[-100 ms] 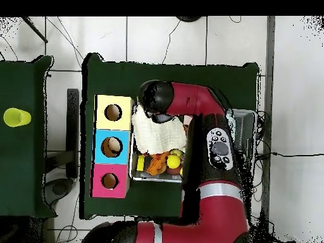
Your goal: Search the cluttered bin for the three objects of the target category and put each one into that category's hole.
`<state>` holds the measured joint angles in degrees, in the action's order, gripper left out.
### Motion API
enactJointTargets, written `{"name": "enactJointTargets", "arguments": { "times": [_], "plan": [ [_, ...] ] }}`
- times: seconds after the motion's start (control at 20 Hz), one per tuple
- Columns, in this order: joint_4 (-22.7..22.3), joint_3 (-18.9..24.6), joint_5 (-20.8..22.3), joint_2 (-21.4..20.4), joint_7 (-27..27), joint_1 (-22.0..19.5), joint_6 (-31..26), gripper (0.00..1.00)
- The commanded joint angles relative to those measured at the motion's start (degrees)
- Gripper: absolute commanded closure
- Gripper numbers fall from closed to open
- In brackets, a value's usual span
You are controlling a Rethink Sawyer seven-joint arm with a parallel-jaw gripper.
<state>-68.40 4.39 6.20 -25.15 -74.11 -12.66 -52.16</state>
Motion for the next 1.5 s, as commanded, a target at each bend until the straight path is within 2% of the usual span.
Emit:
{"name": "enactJointTargets", "arguments": {
  "times": [0.05, 0.6, 1.5],
  "plan": [
    [-7.7, 0.4, -1.5, -3.0, -8.3, -0.6, -5.3, 1.00],
    [-12.0, 0.1, -2.1, -7.1, -7.3, -1.2, -6.3, 1.00],
    [-14.7, 0.3, -2.3, -9.4, -7.2, -1.5, -6.1, 1.00]
  ]
}}
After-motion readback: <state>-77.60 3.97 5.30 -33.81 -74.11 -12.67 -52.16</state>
